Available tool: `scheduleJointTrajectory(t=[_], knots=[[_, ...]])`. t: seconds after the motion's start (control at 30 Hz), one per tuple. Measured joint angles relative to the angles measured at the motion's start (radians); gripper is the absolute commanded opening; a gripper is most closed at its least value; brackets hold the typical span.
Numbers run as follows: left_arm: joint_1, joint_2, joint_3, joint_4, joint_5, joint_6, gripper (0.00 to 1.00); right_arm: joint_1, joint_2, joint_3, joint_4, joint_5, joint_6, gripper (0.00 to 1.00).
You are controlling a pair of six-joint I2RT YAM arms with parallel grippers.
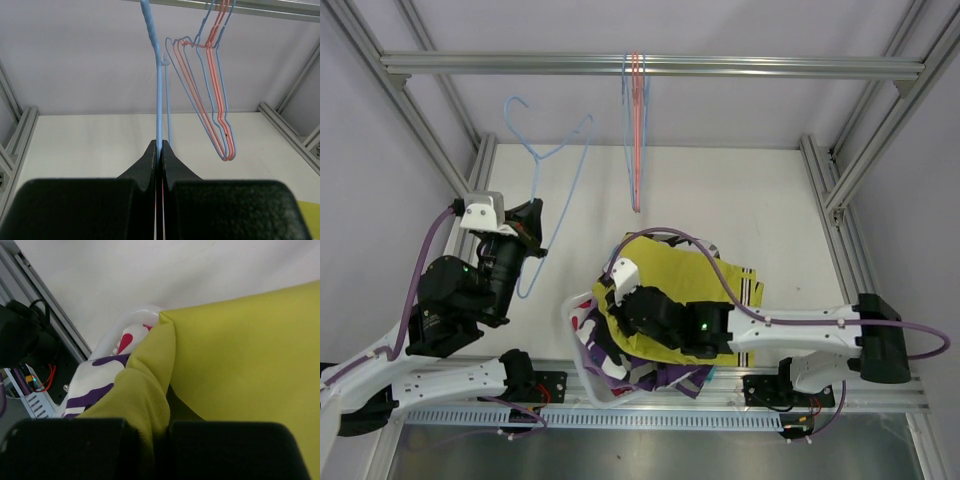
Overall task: Remove the trousers from the hanger
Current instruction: Place the trousers in the bin.
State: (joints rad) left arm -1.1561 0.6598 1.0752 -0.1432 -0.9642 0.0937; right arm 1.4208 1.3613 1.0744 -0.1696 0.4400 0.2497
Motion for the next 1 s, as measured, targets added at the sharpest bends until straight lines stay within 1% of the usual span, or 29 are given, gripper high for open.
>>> scheduleJointTrajectory(t=[0.07,0.1,0.13,0.17,0.2,0.23,0.33,0.4,0.43,0.47,0.7,0.77,0.9,1.0], knots=[[0.0,0.0,0.0,0.0,0.0,-0.001,0.01,0.007,0.043,-0.042,0.052,-0.005,0.028,0.0],[0.0,0.0,0.0,0.0,0.0,-0.001,0.01,0.011,0.065,-0.06,0.073,-0.004,0.039,0.02],[0.0,0.0,0.0,0.0,0.001,-0.001,0.01,0.015,0.082,-0.075,0.09,-0.002,0.049,0.15],[0.0,0.0,0.0,0.0,0.001,-0.001,0.01,0.021,0.101,-0.096,0.12,0.006,0.064,0.24],[0.0,0.0,0.0,0.0,0.001,-0.002,0.01,0.029,0.116,-0.115,0.151,0.016,0.079,0.29],[0.0,0.001,0.0,-0.001,0.002,-0.005,0.0,0.04,0.127,-0.131,0.183,0.026,0.094,0.39],[0.0,0.003,0.0,-0.001,0.005,-0.008,0.01,0.076,0.145,-0.148,0.251,0.051,0.128,0.53],[0.0,0.009,0.0,-0.001,0.007,-0.008,0.01,0.1,0.15,-0.148,0.273,0.066,0.143,0.58],[0.0,0.013,0.0,-0.002,0.008,-0.008,0.01,0.113,0.153,-0.147,0.278,0.078,0.145,0.64],[0.0,0.018,0.0,-0.003,0.008,-0.009,0.01,0.126,0.155,-0.146,0.282,0.08,0.149,0.65],[0.001,0.04,-0.002,-0.027,0.024,-0.017,0.01,0.21,0.161,-0.084,0.23,0.106,0.15,0.69],[0.001,0.04,-0.003,-0.028,0.026,-0.018,0.01,0.227,0.159,-0.071,0.216,0.106,0.151,0.66],[0.001,0.041,-0.003,-0.032,0.028,-0.025,0.01,0.25,0.135,-0.07,0.201,0.101,0.155,0.57],[0.001,0.04,-0.004,-0.039,0.032,-0.032,0.01,0.256,0.117,-0.07,0.206,0.095,0.163,0.53]])
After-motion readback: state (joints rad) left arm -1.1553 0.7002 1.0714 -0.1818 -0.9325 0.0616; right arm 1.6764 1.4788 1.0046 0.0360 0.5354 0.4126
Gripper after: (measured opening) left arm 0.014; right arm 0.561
